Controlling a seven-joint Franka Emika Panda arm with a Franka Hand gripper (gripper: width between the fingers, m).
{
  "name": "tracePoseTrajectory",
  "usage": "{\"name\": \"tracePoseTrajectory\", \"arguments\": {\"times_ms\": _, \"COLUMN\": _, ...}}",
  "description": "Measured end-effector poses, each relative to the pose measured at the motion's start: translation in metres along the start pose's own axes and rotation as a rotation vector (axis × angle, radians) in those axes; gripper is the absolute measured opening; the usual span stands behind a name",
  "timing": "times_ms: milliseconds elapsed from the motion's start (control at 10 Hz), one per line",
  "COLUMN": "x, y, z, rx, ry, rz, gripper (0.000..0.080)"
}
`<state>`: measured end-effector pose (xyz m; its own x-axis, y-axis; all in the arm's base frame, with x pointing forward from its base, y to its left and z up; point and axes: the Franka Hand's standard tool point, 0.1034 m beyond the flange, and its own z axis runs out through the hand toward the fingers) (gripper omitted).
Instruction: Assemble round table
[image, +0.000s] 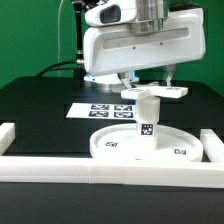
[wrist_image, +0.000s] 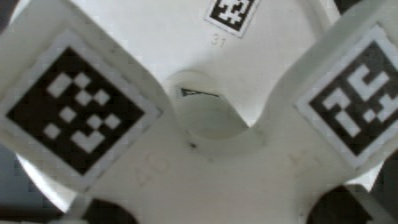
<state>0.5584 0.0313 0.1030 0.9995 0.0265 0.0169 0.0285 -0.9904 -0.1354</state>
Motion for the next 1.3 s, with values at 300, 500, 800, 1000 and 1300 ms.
{"name": "tracePoseTrajectory", "arguments": {"times_ms": 300, "x": 0.0016, "y": -0.005, "z": 0.0017, "rx": -0.001, "ry": 0.04, "rz": 0.422, "gripper": 0.0452}}
{"name": "tracePoseTrajectory", "arguments": {"times_ms": 500, "x": 0.0018, "y": -0.0055, "z": 0.0023, "rx": 0.021, "ry": 0.055, "rz": 0.695, "gripper": 0.0452}}
{"name": "tracePoseTrajectory", "arguments": {"times_ms": 800, "x": 0.0025, "y": -0.0058, "z": 0.0023, "rx": 0.031, "ry": 0.059, "rz": 0.858, "gripper": 0.0452}}
{"name": "tracePoseTrajectory", "arguments": {"times_ms": 1000, "x": 0.0025, "y": -0.0058, "z": 0.0024, "rx": 0.037, "ry": 0.057, "rz": 0.929, "gripper": 0.0452}}
{"name": "tracePoseTrajectory", "arguments": {"times_ms": 1300, "x": 0.0024, "y": -0.0025, "z": 0.0027, "rx": 0.073, "ry": 0.06, "rz": 1.208, "gripper": 0.0452}}
